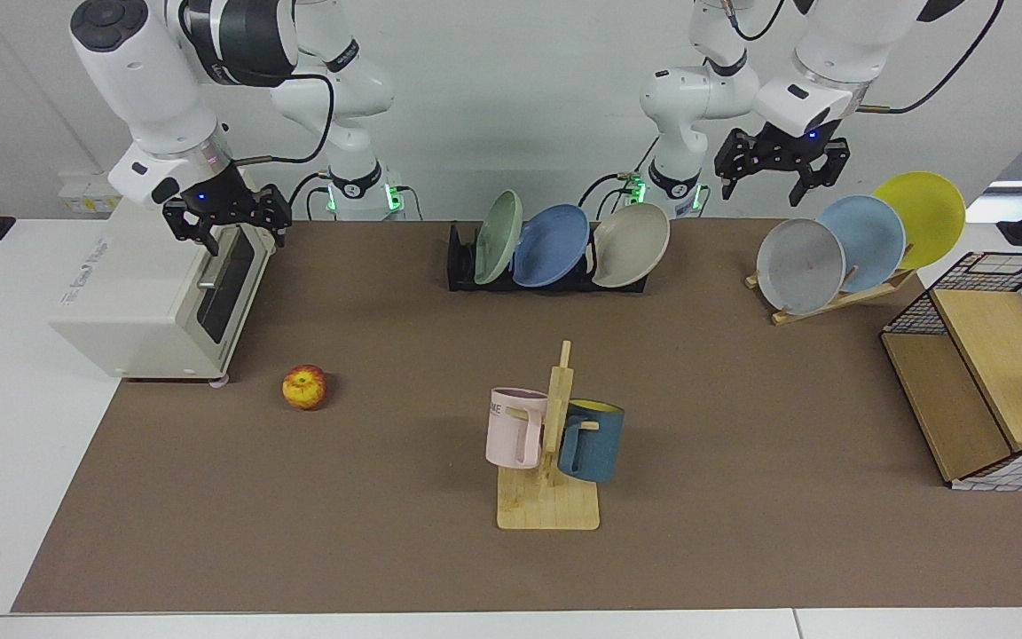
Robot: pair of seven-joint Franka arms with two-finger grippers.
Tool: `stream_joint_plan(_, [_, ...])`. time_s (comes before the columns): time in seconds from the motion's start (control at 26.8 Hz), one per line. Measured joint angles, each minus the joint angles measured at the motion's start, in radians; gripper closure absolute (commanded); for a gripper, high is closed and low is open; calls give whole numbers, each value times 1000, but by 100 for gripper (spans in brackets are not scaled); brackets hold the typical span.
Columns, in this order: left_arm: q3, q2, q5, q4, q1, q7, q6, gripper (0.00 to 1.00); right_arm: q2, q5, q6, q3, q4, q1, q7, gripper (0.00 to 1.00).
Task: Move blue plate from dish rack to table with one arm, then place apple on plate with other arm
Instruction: 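Move the left gripper toward the blue plate in the dish rack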
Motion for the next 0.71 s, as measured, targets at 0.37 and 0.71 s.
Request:
stream_joint_plan(0.37, [-68, -81, -87, -182, -1, 0, 80, 0, 0, 0, 0, 0, 0, 0, 0, 0])
stream_joint_plan(0.71, [-180, -129, -207, -432, -5, 2, 298, 0, 0, 0, 0, 0, 0, 0, 0, 0])
